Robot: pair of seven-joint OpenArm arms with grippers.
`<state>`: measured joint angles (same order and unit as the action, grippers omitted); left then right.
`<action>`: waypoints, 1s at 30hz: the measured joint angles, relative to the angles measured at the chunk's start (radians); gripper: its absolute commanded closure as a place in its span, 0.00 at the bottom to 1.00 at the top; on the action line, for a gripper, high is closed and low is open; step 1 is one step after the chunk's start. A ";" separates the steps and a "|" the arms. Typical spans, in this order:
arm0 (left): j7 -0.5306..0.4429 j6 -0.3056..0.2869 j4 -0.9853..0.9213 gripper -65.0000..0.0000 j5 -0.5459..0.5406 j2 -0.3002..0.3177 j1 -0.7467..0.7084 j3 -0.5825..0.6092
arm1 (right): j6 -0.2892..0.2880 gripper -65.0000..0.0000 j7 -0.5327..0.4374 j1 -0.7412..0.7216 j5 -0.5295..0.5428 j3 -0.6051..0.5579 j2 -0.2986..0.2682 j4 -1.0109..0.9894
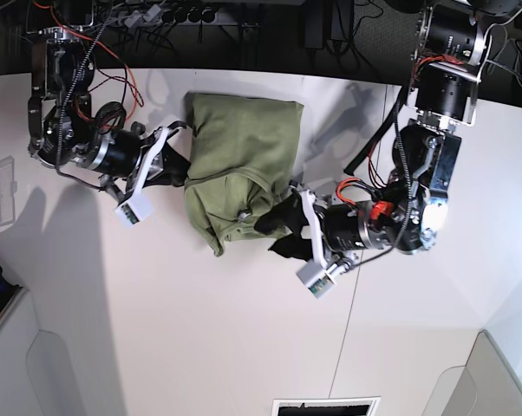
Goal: Layout the t-shirt on the table in an organized manner, then fold the t-shirt properly
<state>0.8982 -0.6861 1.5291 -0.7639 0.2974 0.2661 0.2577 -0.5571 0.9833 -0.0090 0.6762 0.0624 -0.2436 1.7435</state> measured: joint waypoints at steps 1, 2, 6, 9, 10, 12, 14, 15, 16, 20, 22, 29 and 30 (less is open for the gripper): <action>0.027 -0.002 0.042 0.50 -0.031 0.024 0.003 -0.002 | 0.000 1.00 0.000 0.000 0.003 0.022 0.000 0.022; 0.048 -0.003 0.076 0.50 -0.056 0.048 0.003 -0.002 | 0.000 1.00 0.000 0.000 0.005 0.040 0.000 0.039; 0.089 -0.003 0.166 0.50 -0.167 0.127 -0.021 0.003 | 0.000 1.00 -0.002 -0.008 0.027 0.073 0.000 0.061; 0.090 -0.003 0.213 0.50 -0.197 0.150 -0.082 -0.002 | -0.004 1.00 -0.014 -0.019 0.054 0.060 0.028 0.061; 0.088 -0.003 0.219 0.50 -0.209 0.150 -0.112 -0.002 | -0.005 1.00 -0.025 -0.021 0.059 0.044 0.042 0.061; 0.084 -0.003 0.219 0.50 -0.235 0.138 -0.177 0.003 | -0.005 1.00 -0.039 -0.021 0.054 0.003 0.077 0.061; 0.063 -0.003 0.219 0.50 -0.233 0.135 -0.236 0.006 | -0.005 1.00 -0.039 -0.034 0.006 -0.051 0.110 0.050; 0.033 -0.003 0.219 0.50 -0.216 0.137 -0.259 0.006 | -0.007 1.00 -0.048 -0.047 -0.038 -0.079 0.123 0.032; -0.005 -0.003 0.218 0.50 -0.185 0.138 -0.275 0.005 | -0.008 1.00 -0.065 -0.063 -0.092 -0.105 0.132 0.008; -0.134 -0.003 0.142 0.50 -0.022 0.101 -0.322 -0.003 | -0.010 1.00 -0.164 -0.101 -0.217 -0.153 0.138 -0.159; -0.141 -0.003 0.061 0.50 -0.014 0.062 -0.337 -0.002 | -0.010 1.00 -0.189 -0.110 -0.215 -0.152 0.133 -0.268; -0.158 -0.022 -0.076 0.50 -0.052 0.001 -0.301 -0.007 | -0.022 1.00 -0.224 -0.148 -0.139 -0.148 0.130 -0.385; -0.137 -0.022 -0.069 0.50 -0.060 0.000 -0.295 -0.013 | -0.018 1.00 -0.222 -0.138 -0.139 -0.148 0.130 -0.364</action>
<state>0.7612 -0.7078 1.4597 -0.8242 0.2977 -0.0292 0.2447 -0.5755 0.7609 -0.1474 0.5373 -0.0853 -0.1135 1.3800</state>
